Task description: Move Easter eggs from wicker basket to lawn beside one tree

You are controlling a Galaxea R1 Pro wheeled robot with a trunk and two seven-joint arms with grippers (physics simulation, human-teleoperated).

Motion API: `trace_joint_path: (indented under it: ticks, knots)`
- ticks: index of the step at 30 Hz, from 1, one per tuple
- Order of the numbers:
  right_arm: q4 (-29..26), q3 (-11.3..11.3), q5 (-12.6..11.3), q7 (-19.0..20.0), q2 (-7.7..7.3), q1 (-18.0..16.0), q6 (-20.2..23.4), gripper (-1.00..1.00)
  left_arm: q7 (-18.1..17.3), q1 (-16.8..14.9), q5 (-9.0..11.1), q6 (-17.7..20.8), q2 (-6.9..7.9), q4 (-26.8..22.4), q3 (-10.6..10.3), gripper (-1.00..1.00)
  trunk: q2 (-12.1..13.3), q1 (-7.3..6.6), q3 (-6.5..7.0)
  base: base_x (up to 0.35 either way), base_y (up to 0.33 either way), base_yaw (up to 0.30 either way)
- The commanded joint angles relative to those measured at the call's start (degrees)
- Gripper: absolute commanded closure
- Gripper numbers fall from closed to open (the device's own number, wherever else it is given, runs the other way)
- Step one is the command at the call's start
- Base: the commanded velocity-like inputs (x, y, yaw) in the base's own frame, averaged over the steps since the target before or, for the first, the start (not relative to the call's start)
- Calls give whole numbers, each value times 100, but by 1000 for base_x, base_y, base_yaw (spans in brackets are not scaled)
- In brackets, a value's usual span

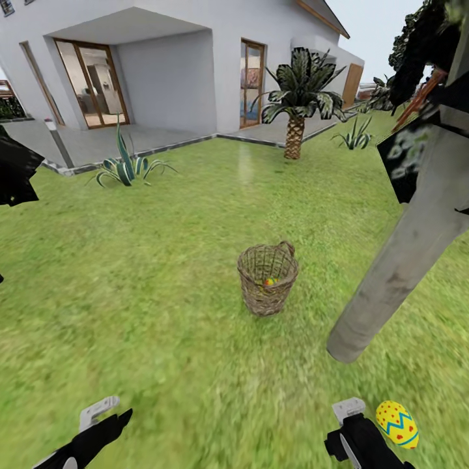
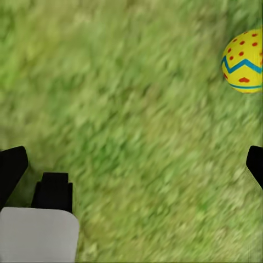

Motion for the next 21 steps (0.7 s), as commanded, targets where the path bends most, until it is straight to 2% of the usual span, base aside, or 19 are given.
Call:
trace_joint_path:
  ticks: [1, 11, 13, 21]
  knots:
    - [-8, -24, 11, -12, -6, -3, 32, -100, -23, -4, 31, 33, -2, -3, 14, -100, 40, -20, 14, 264, 231, 0]
    - [-68, -125, 18, -9, -9, -3, 41, -100, -26, 0, 31, 31, -2, 9, 15, -100, 441, -240, 193, 246, 255, -1]
    - [-86, -204, 14, -9, -6, -3, 42, -100, -26, -1, 31, 29, -2, 13, 16, -100, 521, -284, 229, 180, 284, -199]
    - [-113, -234, 11, -9, -28, -3, 49, -100, -26, 0, 37, 22, -10, 22, 8, -100, 842, -459, 373, 113, 309, -283]
